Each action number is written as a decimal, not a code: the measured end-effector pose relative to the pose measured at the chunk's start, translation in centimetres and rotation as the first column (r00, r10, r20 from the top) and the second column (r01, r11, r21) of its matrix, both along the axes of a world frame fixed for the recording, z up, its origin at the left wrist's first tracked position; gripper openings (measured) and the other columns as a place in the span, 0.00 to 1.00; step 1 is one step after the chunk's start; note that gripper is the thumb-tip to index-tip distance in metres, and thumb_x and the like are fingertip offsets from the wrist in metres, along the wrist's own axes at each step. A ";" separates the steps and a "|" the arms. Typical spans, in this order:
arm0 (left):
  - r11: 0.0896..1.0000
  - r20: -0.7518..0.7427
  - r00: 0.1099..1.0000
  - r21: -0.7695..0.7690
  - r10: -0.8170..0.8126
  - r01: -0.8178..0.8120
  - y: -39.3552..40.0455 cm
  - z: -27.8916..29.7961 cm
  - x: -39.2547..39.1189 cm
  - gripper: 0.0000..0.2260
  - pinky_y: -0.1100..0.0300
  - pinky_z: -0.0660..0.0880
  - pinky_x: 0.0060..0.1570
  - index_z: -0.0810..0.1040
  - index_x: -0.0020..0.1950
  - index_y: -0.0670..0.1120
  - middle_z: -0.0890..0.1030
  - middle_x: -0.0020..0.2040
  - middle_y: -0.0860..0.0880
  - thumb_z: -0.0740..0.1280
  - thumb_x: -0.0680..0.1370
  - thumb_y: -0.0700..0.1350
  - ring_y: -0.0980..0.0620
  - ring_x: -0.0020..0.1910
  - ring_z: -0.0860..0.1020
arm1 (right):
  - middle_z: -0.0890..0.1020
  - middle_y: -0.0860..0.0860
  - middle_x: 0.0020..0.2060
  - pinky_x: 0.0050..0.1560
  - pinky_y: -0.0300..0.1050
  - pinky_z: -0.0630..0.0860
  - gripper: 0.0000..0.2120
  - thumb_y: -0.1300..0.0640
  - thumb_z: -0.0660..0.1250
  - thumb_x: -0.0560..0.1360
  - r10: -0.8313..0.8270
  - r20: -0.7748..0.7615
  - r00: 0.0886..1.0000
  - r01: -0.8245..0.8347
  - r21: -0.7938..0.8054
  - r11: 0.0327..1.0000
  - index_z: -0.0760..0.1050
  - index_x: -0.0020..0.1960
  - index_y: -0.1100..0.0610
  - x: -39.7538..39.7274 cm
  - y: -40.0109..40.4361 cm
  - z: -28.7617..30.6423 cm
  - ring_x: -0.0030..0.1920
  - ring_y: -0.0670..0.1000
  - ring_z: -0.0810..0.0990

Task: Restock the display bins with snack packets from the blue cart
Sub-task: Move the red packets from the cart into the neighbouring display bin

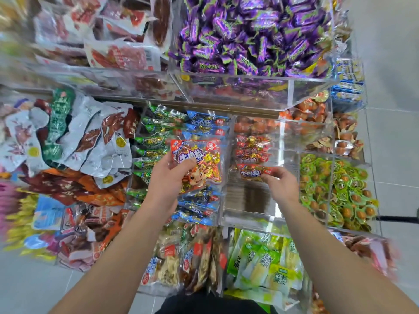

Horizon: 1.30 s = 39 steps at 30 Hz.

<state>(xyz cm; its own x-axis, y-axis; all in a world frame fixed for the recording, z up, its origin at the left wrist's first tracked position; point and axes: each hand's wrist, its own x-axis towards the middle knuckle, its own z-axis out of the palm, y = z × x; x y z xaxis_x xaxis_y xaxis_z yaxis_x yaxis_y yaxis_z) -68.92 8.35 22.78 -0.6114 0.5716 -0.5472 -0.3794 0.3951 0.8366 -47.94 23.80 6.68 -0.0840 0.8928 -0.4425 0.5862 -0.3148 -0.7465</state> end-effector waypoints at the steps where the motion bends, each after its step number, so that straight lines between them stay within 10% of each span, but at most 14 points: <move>1: 1.000 0.000 1.000 -0.004 0.003 -0.003 0.0 0.0 -0.1 0.05 0.43 0.80 0.56 0.81 0.49 0.51 0.86 0.47 0.45 0.71 0.78 0.41 0.39 0.51 0.84 | 0.85 0.52 0.48 0.45 0.42 0.74 0.11 0.56 0.75 0.72 -0.004 0.014 1.000 0.005 -0.014 1.000 0.82 0.53 0.56 -0.5 0.1 -0.3 0.47 0.52 0.82; 19: 1.000 -0.032 0.999 0.008 -0.018 0.019 -0.4 -0.4 -0.2 0.04 0.32 0.76 0.59 0.82 0.49 0.52 0.85 0.53 0.41 0.72 0.77 0.43 0.35 0.54 0.83 | 0.76 0.55 0.62 0.62 0.57 0.76 0.27 0.58 0.75 0.73 -0.187 -0.058 0.981 0.173 -0.200 0.965 0.67 0.67 0.57 -1.6 -0.7 -0.4 0.59 0.58 0.79; 23: 0.995 -0.034 0.996 0.049 -0.086 0.088 -0.6 -0.4 0.3 0.06 0.39 0.81 0.53 0.83 0.47 0.55 0.86 0.44 0.51 0.71 0.76 0.43 0.42 0.49 0.84 | 0.82 0.49 0.42 0.42 0.49 0.75 0.05 0.52 0.71 0.73 -0.181 -0.291 0.940 0.143 -0.147 0.979 0.79 0.48 0.50 -1.6 -2.5 5.6 0.36 0.48 0.77; 26: 0.972 -0.069 0.975 0.086 -0.211 0.217 -0.2 -0.1 1.4 0.08 0.46 0.83 0.49 0.85 0.48 0.58 0.86 0.47 0.50 0.71 0.76 0.45 0.45 0.50 0.84 | 0.79 0.42 0.29 0.28 0.40 0.70 0.12 0.41 0.69 0.68 0.093 -0.488 0.868 -0.189 -0.150 0.971 0.81 0.47 0.45 -1.7 -3.9 10.7 0.26 0.45 0.71; 30: 0.934 -0.135 0.931 0.069 -0.338 0.349 0.5 0.0 3.1 0.11 0.44 0.83 0.46 0.85 0.49 0.58 0.87 0.49 0.49 0.70 0.79 0.42 0.43 0.50 0.85 | 0.77 0.42 0.29 0.27 0.32 0.67 0.00 0.60 0.69 0.77 0.241 -0.601 0.762 -0.328 -0.037 0.944 0.78 0.48 0.56 -1.5 -4.6 13.4 0.24 0.39 0.69; 35: 0.912 -0.478 0.790 -0.062 -0.383 0.405 0.6 0.0 3.5 0.15 0.72 0.75 0.49 0.79 0.57 0.60 0.84 0.48 0.61 0.72 0.77 0.41 0.66 0.48 0.81 | 0.81 0.42 0.32 0.31 0.31 0.71 0.07 0.60 0.73 0.74 0.117 -0.495 0.861 -0.120 0.027 0.992 0.82 0.46 0.48 1.7 -3.7 12.2 0.29 0.37 0.75; 39: 0.892 -0.768 0.472 -0.287 -0.432 0.349 -0.4 -0.8 2.1 0.19 0.55 0.70 0.68 0.77 0.69 0.48 0.80 0.63 0.52 0.71 0.78 0.45 0.53 0.65 0.75 | 0.84 0.45 0.39 0.43 0.52 0.79 0.06 0.59 0.73 0.73 -0.039 -0.315 0.948 0.055 0.042 0.998 0.80 0.46 0.49 4.0 -2.8 8.0 0.40 0.46 0.81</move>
<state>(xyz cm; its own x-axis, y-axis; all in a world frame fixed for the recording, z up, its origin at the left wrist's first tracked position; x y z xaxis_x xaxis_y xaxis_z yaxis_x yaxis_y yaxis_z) -66.79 7.94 21.95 -0.5319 0.8468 -0.0072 0.6359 0.4050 0.6570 -43.93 21.04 14.73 -0.1688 0.9194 -0.3554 0.3047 -0.2942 -0.9059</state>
